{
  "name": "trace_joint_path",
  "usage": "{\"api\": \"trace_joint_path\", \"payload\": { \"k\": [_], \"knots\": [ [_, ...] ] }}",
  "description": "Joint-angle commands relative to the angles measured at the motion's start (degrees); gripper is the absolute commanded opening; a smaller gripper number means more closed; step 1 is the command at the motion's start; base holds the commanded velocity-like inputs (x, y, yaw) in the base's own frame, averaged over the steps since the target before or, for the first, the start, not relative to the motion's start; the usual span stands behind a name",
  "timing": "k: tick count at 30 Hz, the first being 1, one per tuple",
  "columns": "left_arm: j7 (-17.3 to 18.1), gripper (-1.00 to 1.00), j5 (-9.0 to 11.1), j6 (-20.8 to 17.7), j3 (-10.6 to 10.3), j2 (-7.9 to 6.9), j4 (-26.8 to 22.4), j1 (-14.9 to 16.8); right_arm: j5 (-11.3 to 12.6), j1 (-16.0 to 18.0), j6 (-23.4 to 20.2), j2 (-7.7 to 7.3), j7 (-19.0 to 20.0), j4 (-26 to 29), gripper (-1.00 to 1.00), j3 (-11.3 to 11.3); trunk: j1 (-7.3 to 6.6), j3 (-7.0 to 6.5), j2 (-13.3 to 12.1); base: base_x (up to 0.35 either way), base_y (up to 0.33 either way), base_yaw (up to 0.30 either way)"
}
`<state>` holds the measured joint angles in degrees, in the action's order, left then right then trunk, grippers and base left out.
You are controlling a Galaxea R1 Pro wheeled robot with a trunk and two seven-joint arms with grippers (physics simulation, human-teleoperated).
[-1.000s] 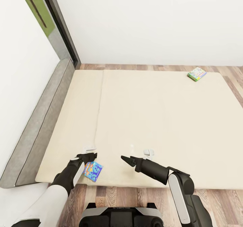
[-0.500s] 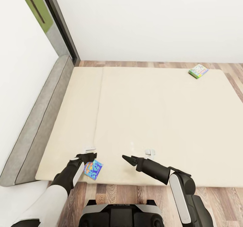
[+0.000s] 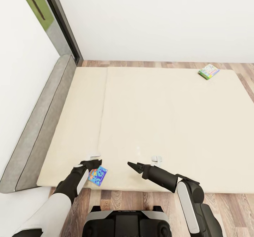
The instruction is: Put all the toys in the child's room - the three board games (two on the bed and one on the table), the two jigsaw puzzles on the table, and the tennis ball on the table - inside the toy box on the table in the child's room.
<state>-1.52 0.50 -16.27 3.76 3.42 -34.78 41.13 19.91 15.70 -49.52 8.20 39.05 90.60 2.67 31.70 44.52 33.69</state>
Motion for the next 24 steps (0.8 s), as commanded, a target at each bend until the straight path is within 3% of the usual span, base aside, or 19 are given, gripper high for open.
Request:
{"api": "trace_joint_path", "payload": {
  "k": [1, 24],
  "knots": [
    [-0.06, 1.00, 0.06, -0.34, 0.20, 0.06, -0.11, 0.00, -0.04, 0.03, -0.32, 0.06, 0.26, 0.02, 1.00, 0.14, 0.02, 0.10, 0.06, 0.000, 0.000, 0.000],
    [-0.14, 1.00, 0.03, -0.34, 0.20, 0.12, -0.11, -0.03, -0.04, 0.03, -0.32, 0.06, -0.01, 0.02, 1.00, -0.16, 0.02, 0.62, 0.06, 0.000, 0.000, 0.000]
  ]
}}
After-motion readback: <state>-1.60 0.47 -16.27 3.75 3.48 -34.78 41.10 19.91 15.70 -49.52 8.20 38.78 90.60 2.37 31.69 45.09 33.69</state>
